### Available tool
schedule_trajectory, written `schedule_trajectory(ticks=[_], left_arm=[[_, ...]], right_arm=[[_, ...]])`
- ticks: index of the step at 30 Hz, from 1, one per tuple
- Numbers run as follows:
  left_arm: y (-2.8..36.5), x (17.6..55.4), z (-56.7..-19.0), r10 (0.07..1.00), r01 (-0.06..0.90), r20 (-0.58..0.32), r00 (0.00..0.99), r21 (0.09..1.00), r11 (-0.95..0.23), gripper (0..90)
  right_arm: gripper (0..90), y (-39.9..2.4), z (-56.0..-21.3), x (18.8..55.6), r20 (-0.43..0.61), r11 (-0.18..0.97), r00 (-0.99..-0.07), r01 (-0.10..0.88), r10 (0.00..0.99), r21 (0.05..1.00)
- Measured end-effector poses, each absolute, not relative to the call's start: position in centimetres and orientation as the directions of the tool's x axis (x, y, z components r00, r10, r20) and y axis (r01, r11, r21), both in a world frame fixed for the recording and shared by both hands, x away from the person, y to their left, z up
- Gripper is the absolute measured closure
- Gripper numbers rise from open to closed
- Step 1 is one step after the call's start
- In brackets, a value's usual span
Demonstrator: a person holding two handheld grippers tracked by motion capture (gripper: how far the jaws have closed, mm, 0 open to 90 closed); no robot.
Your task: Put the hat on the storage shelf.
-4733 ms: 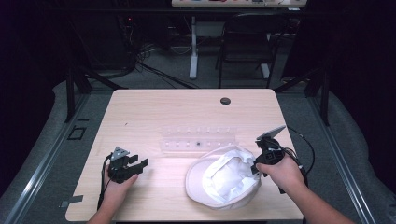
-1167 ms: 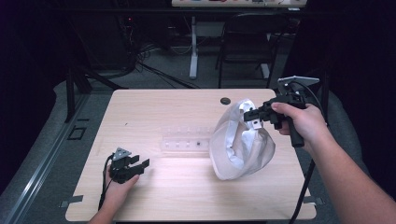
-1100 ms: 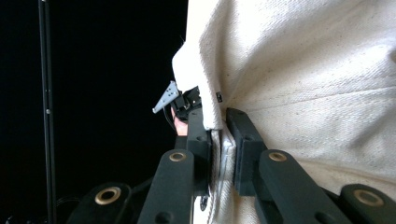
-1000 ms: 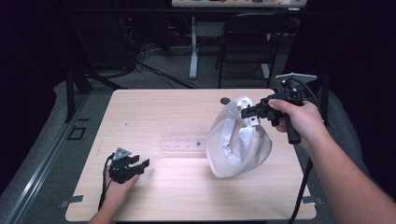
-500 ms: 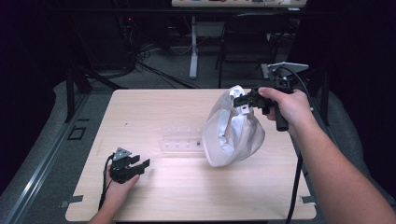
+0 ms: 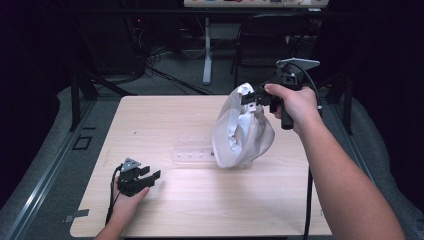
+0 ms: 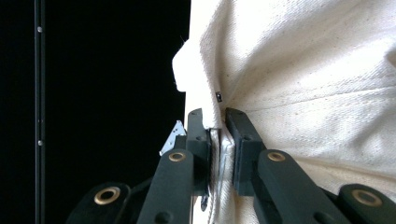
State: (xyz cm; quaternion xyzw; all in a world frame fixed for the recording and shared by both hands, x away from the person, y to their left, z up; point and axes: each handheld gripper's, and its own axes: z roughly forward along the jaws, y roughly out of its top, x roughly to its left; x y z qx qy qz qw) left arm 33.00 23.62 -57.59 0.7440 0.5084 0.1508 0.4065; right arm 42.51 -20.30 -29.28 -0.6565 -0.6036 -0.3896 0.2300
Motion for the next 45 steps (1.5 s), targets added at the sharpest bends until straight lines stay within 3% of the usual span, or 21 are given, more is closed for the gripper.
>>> schedule_trajectory(ticks=[20,29,35,45], left_arm=[[23.6,33.0,-57.5,0.878,0.631,-0.191,0.439,0.761,-0.15,47.4],[22.3,32.6,-56.8,0.858,0.598,-0.151,0.491,0.774,-0.206,49.7],[19.7,32.6,-55.0,0.814,0.547,-0.138,0.564,0.802,-0.242,51.8],[15.5,33.4,-53.0,0.79,0.495,-0.104,0.604,0.826,-0.27,57.8]], right_arm=[[80.8,-17.8,-29.5,44.9,0.758,-0.235,0.006,0.952,0.652,0.195],[80.8,-18.4,-30.1,45.4,0.768,-0.289,0.03,0.935,0.64,0.205],[80.7,-18.5,-31.0,45.6,0.762,-0.296,0.043,0.934,0.646,0.198],[80.7,-18.2,-31.4,45.7,0.768,-0.308,0.045,0.93,0.639,0.202]])
